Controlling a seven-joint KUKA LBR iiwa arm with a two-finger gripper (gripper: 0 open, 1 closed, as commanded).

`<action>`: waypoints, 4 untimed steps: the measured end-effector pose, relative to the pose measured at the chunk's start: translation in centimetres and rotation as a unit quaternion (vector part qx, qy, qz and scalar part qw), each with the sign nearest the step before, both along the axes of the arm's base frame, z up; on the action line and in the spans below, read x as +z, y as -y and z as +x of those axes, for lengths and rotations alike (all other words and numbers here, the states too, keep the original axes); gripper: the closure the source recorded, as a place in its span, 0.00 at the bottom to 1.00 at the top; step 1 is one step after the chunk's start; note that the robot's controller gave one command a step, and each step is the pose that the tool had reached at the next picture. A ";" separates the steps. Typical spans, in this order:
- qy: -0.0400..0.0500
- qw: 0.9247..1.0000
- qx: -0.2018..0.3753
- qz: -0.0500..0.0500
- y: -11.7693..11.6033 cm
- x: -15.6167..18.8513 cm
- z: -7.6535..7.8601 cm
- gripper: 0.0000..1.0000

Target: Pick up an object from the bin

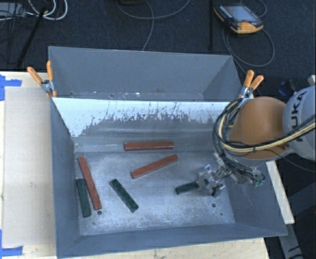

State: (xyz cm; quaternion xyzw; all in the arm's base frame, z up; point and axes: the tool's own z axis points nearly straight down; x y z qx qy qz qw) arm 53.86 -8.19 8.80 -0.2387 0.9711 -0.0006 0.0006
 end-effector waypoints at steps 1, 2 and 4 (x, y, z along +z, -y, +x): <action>0.000 1.000 0.000 0.001 -0.1 0.0 0.0 0.00; 0.000 0.999 -0.040 0.002 -2.5 -1.9 3.1 0.00; 0.004 0.999 -0.035 0.001 -3.6 11.2 4.3 1.00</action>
Offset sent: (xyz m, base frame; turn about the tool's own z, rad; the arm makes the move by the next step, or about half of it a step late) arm 0.0000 0.0000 0.0000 0.0000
